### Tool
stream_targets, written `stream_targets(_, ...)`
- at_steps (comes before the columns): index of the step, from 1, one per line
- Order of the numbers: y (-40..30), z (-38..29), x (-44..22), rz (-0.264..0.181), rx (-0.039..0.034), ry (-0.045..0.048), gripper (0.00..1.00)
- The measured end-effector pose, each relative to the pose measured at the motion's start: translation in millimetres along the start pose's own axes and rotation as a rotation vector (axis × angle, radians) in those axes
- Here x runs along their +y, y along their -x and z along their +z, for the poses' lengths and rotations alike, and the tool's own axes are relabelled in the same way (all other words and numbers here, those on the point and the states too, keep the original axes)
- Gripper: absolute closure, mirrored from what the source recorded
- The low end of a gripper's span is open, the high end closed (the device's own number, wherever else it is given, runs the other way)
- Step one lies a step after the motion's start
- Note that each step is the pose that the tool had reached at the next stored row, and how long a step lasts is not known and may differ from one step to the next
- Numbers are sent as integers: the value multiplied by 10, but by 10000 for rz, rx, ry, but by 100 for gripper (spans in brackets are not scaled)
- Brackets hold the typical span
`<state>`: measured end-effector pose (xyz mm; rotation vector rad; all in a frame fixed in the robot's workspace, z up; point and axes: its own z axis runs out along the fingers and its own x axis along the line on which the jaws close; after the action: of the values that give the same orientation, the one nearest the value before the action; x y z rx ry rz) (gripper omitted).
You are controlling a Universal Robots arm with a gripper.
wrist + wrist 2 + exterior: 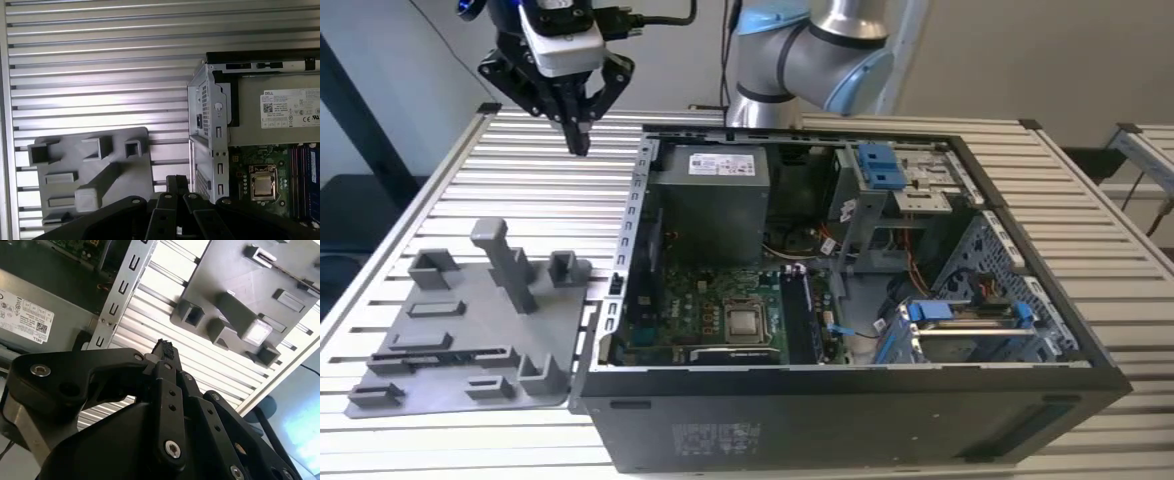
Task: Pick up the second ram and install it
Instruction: 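Reach for the second ram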
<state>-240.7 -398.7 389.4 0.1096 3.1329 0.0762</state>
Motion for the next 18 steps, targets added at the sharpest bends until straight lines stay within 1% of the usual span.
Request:
stream_targets(3, -72, 3, -5, 0, 1, 0, 89)
stream_targets(11, -312, 9, -22, 0, 5, 0, 89)
stream_targets(18, -460, 13, -33, 0, 20, -1, 89)
